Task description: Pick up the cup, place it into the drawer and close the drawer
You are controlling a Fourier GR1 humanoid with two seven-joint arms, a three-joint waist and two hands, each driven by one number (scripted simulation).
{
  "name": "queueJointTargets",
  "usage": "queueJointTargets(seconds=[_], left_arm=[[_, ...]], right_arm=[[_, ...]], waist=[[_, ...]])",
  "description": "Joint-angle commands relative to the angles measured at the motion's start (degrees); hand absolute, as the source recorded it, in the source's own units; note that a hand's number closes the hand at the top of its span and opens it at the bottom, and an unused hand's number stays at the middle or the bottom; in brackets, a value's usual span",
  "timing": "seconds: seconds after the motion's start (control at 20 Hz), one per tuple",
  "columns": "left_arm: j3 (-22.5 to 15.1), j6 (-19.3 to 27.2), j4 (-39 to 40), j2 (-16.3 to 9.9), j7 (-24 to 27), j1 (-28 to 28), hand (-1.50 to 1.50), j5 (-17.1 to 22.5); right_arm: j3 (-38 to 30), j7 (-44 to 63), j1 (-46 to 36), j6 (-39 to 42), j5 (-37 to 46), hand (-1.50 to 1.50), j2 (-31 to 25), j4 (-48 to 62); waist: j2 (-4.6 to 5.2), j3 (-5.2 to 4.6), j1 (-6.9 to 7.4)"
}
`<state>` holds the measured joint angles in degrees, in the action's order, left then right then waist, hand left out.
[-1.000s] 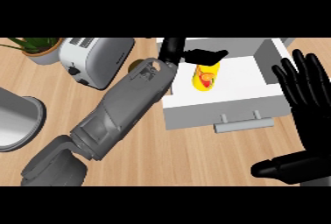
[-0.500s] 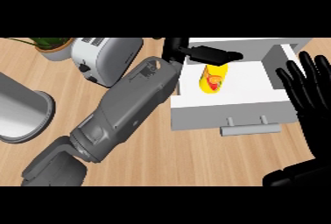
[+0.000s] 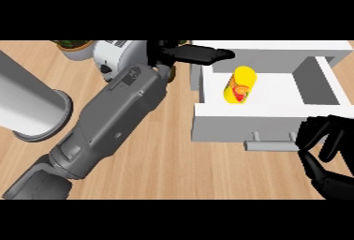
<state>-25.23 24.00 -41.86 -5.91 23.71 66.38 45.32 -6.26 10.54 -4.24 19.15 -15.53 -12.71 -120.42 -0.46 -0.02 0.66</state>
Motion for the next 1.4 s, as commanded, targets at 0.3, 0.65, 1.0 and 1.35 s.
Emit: queueJointTargets(seconds=[0.3,0.65,1.0,1.35], left_arm=[[1.4,2.1,-21.9,-12.0,-6.2,-19.1,-1.5,0.3],[4.6,-3.4,-38.5,-20.4,-6.6,-37.8,-1.5,2.0],[7.8,-7.3,-42.4,-23.8,-5.3,-44.5,-1.5,3.4],[13.2,-14.5,-41.3,-25.9,-4.6,-51.3,-1.5,4.0]], right_arm=[[4.1,-5.8,3.5,4.4,13.9,1.5,-3.2,3.0],[5.4,-4.3,3.1,2.8,19.2,1.5,-3.2,5.1],[15.5,-15.8,1.3,0.2,42.9,1.5,-8.2,12.3],[21.2,-19.8,-4.3,-8.2,54.9,1.5,-4.5,26.6]], waist=[[0.01,0.04,0.78],[0.2,0.02,0.47],[0.5,0.05,1.41],[0.57,0.03,0.01]])
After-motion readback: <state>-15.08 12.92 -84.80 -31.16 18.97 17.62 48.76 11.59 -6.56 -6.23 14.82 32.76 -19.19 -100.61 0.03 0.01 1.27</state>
